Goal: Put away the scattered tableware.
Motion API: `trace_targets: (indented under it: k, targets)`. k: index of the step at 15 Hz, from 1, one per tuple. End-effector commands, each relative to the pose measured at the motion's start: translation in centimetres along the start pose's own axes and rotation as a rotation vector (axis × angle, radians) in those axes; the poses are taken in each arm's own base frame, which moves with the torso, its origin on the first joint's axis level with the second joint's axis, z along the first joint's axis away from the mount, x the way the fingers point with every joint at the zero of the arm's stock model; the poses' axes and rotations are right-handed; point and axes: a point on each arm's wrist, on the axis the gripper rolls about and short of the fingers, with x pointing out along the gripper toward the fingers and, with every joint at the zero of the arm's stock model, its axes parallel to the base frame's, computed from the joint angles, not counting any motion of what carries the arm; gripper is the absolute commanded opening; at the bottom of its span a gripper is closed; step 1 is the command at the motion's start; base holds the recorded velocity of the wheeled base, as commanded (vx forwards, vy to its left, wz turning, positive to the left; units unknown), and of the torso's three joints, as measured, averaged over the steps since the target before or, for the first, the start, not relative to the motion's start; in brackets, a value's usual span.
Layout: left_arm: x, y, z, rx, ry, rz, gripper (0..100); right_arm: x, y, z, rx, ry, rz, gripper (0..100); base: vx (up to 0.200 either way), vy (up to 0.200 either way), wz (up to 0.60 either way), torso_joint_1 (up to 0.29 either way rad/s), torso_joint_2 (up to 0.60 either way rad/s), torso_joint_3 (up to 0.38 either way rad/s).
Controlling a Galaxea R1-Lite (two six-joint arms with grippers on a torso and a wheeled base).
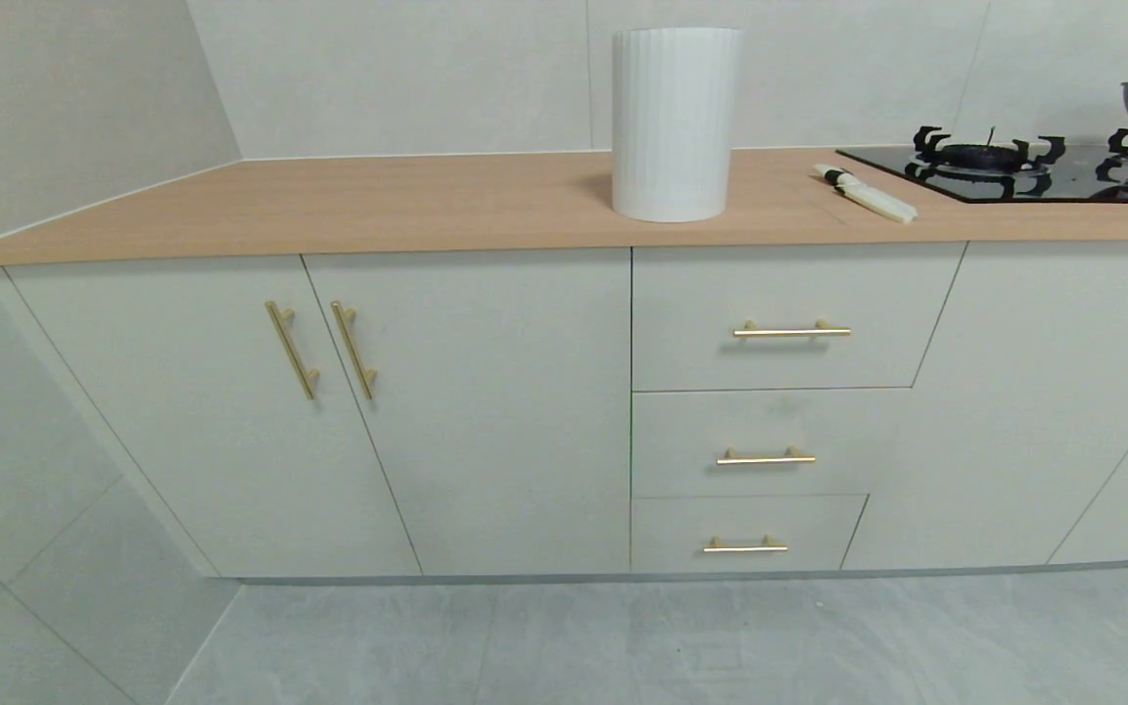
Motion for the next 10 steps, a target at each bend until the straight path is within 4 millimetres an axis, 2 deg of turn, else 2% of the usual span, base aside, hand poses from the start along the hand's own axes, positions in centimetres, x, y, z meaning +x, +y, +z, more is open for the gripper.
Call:
trace_targets:
  k: [1, 10]
  targets:
    - [0.0, 0.0, -0.01, 0.0, 0.002, 0.0, 100, 0.02, 0.0, 0.01, -0.001, 0.002, 0.001, 100, 0.2, 0.0, 0.0, 0.002, 0.0, -0.012]
    - [0.0, 0.0, 0.0, -0.002, 0.0, 0.0, 100, 0.02, 0.0, 0.01, -0.001, 0.002, 0.001, 100, 0.2, 0.0, 0.0, 0.001, 0.0, 0.003]
